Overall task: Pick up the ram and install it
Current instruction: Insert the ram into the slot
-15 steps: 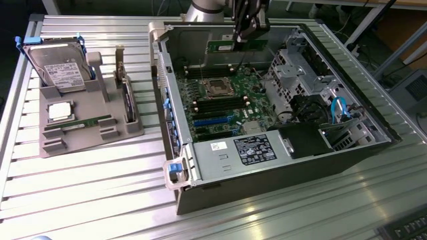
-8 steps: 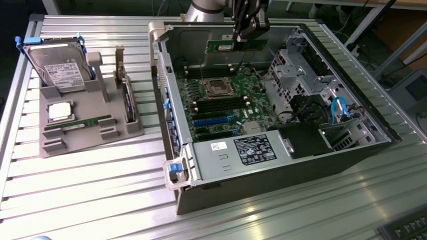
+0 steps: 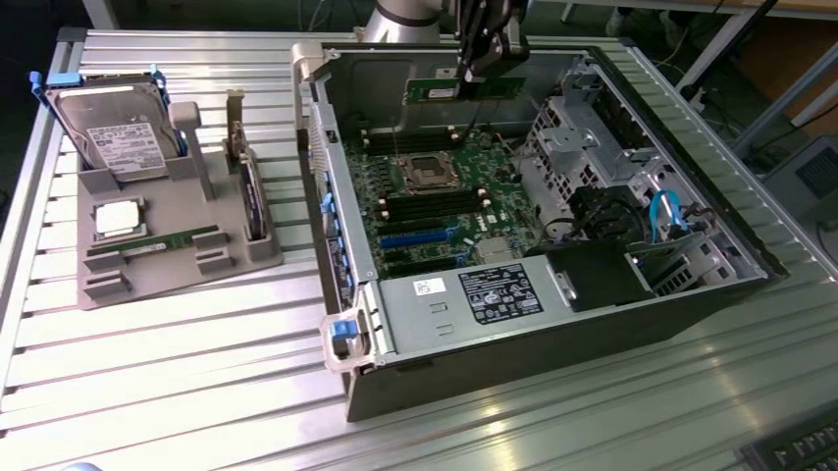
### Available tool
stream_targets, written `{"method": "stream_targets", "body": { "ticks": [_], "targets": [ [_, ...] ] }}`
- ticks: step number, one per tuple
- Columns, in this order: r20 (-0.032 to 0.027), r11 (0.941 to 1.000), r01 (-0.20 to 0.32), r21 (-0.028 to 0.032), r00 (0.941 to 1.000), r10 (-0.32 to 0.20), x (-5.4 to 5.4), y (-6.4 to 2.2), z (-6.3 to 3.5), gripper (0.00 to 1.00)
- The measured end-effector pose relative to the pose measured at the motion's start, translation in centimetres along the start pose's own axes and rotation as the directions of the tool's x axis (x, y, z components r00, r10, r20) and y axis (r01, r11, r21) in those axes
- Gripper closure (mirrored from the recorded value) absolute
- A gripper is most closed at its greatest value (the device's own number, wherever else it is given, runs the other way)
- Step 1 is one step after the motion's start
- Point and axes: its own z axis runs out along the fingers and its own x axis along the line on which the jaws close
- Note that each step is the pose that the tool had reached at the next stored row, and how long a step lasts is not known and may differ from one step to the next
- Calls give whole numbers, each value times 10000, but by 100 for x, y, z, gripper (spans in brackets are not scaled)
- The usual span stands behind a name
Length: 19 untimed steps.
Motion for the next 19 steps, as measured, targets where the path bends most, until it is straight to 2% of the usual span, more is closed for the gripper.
{"method": "stream_targets", "body": {
  "ticks": [4, 7, 19],
  "targets": [
    [-1, 10000, -1, -5, 10000, 1, 2, -2, 106, 86],
    [-1, 10000, 0, -11, 10000, 0, 4, -5, 259, 86],
    [0, 10000, 0, -10, 10000, 0, 7, -10, 503, 86]
  ]
}}
